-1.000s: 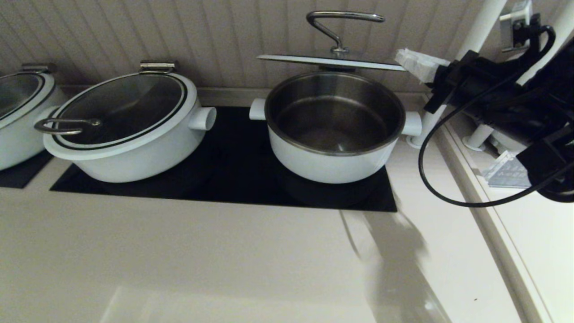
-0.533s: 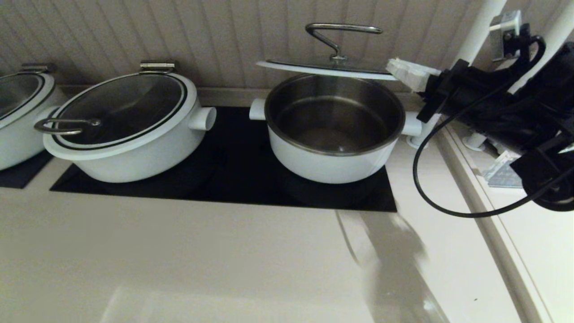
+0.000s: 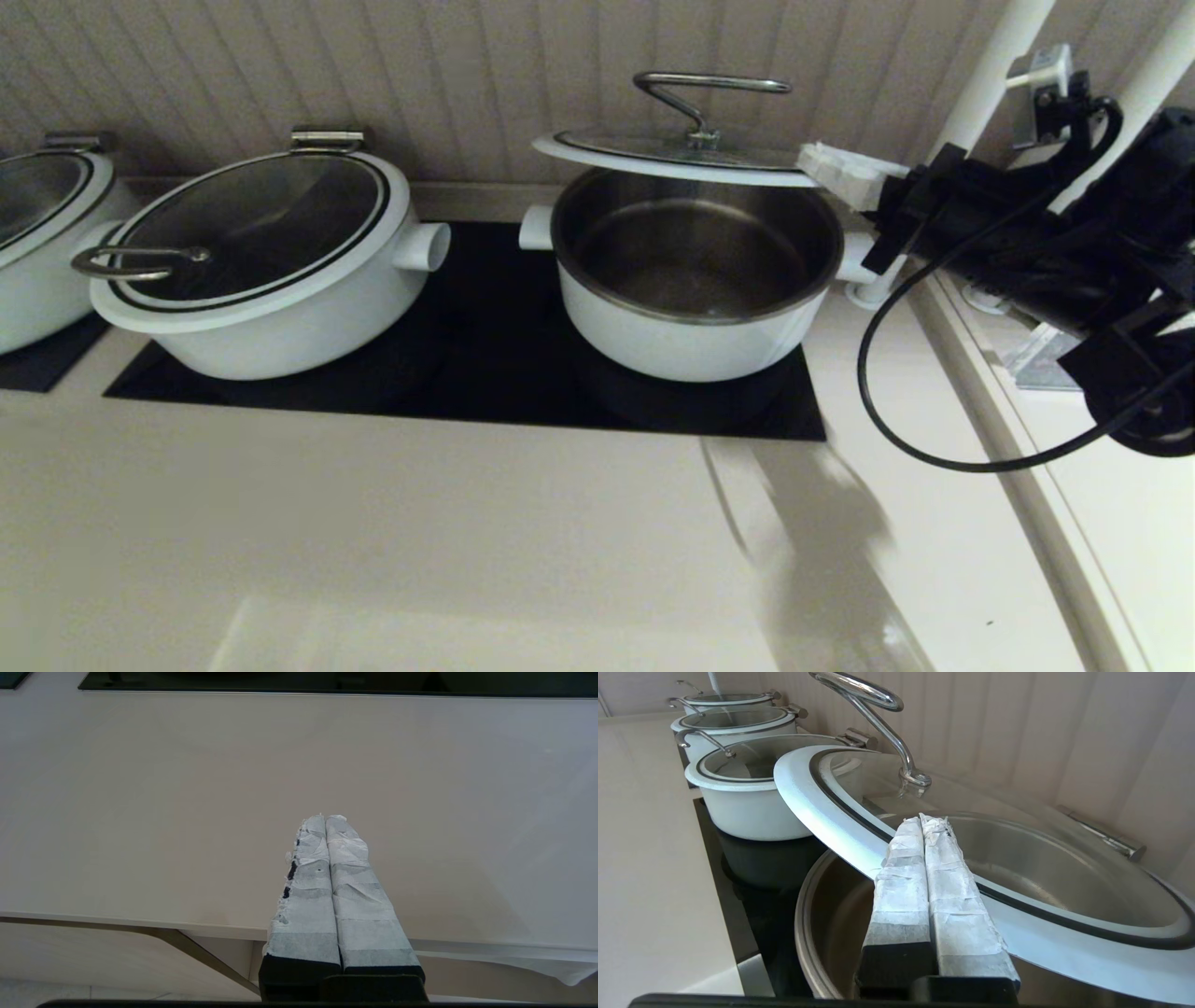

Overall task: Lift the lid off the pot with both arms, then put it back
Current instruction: Close the pot lid

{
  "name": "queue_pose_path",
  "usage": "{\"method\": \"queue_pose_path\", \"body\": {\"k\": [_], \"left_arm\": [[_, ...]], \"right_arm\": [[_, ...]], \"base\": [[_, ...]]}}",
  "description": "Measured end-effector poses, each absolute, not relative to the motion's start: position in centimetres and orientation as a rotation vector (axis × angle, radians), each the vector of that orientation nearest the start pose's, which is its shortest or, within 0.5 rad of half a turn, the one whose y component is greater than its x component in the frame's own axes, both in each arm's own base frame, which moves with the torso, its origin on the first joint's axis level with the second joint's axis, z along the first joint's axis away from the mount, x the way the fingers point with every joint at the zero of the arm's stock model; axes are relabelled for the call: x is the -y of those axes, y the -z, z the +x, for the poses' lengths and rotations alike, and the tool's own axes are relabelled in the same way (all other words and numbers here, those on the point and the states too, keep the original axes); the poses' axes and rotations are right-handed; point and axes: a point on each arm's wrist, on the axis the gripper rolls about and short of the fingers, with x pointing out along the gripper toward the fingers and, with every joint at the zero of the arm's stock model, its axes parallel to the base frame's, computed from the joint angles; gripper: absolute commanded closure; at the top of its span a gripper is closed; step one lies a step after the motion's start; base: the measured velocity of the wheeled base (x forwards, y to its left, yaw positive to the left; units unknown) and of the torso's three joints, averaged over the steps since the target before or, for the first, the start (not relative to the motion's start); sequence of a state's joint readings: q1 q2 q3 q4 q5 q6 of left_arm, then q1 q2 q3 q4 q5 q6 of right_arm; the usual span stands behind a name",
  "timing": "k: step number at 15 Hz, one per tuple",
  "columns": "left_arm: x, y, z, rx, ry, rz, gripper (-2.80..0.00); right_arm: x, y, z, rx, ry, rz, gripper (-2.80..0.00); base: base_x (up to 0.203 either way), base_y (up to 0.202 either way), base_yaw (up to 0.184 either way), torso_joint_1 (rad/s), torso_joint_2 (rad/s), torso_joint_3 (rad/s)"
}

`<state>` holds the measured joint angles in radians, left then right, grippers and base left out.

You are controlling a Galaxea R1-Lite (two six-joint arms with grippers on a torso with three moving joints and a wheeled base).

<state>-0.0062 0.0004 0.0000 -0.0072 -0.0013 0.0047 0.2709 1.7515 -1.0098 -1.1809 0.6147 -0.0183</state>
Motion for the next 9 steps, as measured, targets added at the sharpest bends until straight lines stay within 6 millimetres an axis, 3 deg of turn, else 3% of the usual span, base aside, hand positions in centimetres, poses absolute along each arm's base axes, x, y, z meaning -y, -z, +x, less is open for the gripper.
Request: {"method": "queue_pose_path", "body": {"k": [9], "left_arm": [[0.0, -7.6, -2.3, 0.007, 0.007, 0.005, 0.00]], "right_arm": [[-9.9, -25.9, 29.9, 0.445, -0.874, -0.090, 0.00]], "base": [[0.000, 0.000, 0.000, 0.000, 0.00, 0.000]]}}
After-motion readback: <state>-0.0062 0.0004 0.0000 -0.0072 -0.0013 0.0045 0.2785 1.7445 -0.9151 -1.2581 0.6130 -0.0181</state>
